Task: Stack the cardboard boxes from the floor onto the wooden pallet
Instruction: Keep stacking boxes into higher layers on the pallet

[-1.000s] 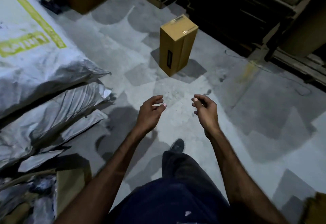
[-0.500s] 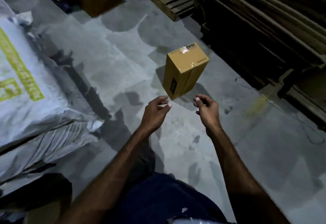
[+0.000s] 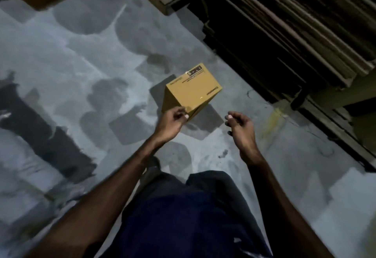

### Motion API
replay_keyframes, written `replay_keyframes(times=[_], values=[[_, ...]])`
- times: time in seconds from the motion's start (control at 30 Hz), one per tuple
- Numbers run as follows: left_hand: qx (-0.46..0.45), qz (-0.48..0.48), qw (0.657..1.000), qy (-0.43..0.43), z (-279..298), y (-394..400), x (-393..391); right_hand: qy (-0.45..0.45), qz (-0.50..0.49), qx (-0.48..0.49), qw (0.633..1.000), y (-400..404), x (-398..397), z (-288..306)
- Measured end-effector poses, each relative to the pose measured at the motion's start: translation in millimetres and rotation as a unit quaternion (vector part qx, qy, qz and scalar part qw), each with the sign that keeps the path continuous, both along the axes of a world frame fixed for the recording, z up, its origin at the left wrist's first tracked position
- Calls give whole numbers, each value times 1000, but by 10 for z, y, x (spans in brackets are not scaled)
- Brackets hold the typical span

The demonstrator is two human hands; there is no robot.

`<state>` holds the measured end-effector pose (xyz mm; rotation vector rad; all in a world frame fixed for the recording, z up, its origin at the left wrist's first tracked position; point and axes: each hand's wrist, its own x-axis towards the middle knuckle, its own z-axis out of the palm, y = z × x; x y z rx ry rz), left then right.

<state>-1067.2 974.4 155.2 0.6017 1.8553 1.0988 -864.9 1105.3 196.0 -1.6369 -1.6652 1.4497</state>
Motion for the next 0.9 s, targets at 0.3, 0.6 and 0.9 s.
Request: replay_keyframes(times=[0.3,0.6,0.9], values=[[-70,76,995,-6,-415,949,-632,-33,78,-46,995,1436,-907,-412],[-185,205,960,-38,-1240,1787,-1019,-169,256,-62,950,2944,-1744,-1588],[-289,277,902,-158,-2535,1982,-1301,-257,278,-89,921,3578,-2274,-2631]])
